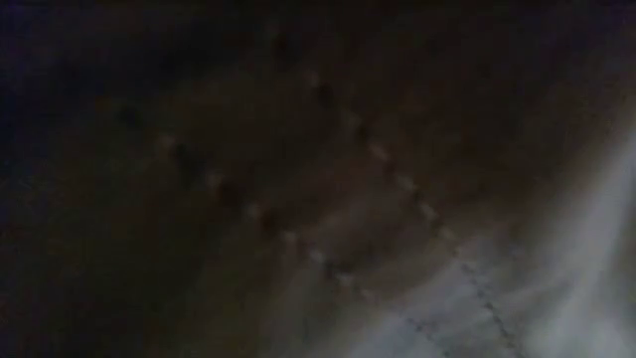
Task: Sort clothes
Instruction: Put the brown shorts into the white laundry bin
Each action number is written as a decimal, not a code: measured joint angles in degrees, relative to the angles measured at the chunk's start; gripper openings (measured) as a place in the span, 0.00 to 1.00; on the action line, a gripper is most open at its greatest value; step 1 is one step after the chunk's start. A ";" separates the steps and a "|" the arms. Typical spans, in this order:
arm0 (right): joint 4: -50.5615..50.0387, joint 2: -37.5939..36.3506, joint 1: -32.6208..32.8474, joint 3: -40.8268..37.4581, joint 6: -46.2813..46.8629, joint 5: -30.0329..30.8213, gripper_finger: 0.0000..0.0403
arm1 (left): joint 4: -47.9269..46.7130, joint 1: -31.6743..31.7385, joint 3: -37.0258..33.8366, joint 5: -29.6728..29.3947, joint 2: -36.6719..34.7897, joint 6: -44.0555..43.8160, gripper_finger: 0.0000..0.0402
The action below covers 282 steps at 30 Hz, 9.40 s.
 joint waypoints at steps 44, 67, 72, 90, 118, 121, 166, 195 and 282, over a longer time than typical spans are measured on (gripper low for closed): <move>-0.39 -0.07 1.01 0.00 -0.02 0.00 0.00 | 41.29 0.85 -8.28 0.53 16.37 -2.28 0.50; -0.77 -0.07 1.52 0.00 0.01 0.03 0.00 | 34.01 1.37 0.23 5.51 17.43 8.40 0.01; -0.80 -0.07 1.92 0.00 0.02 0.09 0.00 | 28.15 -1.09 0.42 1.16 8.00 10.79 0.00; 4.21 -0.82 1.86 -0.02 -8.07 8.36 0.00 | 27.08 -9.11 3.57 -11.79 -9.93 23.70 0.00; 3.95 0.21 -0.21 -0.07 -7.14 -9.11 0.00 | 0.47 -17.43 18.41 -16.24 -13.23 31.57 0.00; 8.18 5.80 2.98 -0.07 -6.07 -9.07 0.00 | 1.88 -20.46 18.37 -13.90 -7.50 27.07 0.00; -20.40 26.76 -6.89 0.02 23.05 -3.62 0.63 | -29.60 -22.26 27.37 -15.12 -1.05 7.71 0.34; -20.37 23.97 -9.49 -0.31 22.58 -11.18 0.01 | -29.71 -24.60 28.10 -37.92 -6.44 22.94 0.34; 7.44 12.39 -9.77 0.02 6.50 4.77 0.00 | -14.16 -2.19 28.03 12.00 9.48 33.13 0.34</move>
